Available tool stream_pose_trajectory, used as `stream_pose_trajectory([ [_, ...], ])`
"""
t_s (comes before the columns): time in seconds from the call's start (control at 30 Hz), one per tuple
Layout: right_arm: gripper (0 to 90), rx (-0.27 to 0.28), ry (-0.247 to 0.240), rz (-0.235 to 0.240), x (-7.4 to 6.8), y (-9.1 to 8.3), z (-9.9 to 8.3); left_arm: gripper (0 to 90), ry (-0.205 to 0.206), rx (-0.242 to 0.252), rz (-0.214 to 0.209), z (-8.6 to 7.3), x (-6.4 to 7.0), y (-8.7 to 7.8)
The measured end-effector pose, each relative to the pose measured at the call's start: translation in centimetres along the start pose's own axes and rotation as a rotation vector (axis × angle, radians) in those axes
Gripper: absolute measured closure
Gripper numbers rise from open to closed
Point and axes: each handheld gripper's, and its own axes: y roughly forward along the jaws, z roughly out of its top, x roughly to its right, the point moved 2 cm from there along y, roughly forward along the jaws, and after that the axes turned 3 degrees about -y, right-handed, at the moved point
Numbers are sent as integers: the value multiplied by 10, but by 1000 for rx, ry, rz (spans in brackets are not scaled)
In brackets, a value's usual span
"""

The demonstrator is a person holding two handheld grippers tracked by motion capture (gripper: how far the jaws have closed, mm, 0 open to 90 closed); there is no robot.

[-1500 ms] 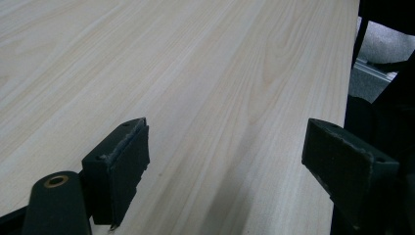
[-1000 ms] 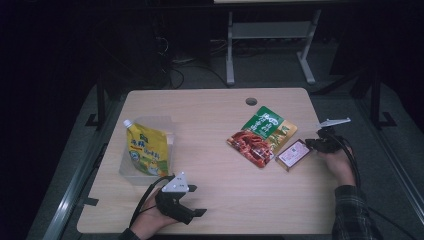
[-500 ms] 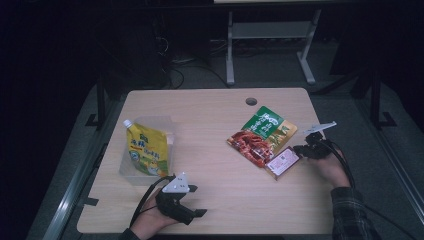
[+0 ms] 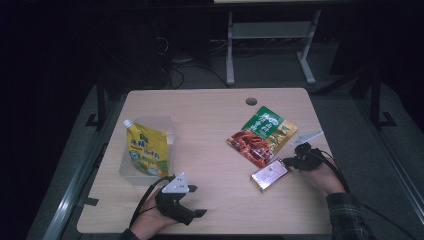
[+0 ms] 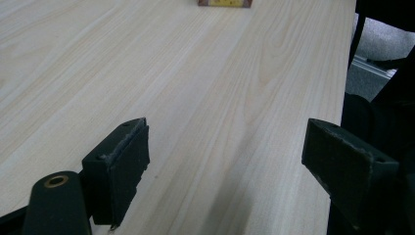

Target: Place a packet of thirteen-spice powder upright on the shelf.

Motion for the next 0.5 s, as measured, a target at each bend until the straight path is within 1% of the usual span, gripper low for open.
stream_pose_trajectory([
  [0.1,898,6,-23,20,-12,-3,-2,171,9,-6,2,0,-1,-1],
  [0.13,898,5,-24,29,-15,-4,-3,171,8,-5,1,0,-1,-1],
  [0.2,897,9,-35,39,-21,-5,-4,171,9,-5,2,0,-1,-1],
  [0.23,897,9,-35,39,-21,-5,-4,171,9,-5,2,0,-1,-1],
  [0.27,898,10,-46,54,-28,-6,-4,171,2,-4,2,0,0,-1],
  [0.37,898,17,-51,81,-38,-7,-4,171,0,-4,2,0,0,-1],
  [0.47,898,14,-77,102,-49,-5,-3,171,1,-5,2,0,1,0],
  [0.5,898,10,-79,111,-53,-5,-2,171,2,-6,2,0,0,0],
])
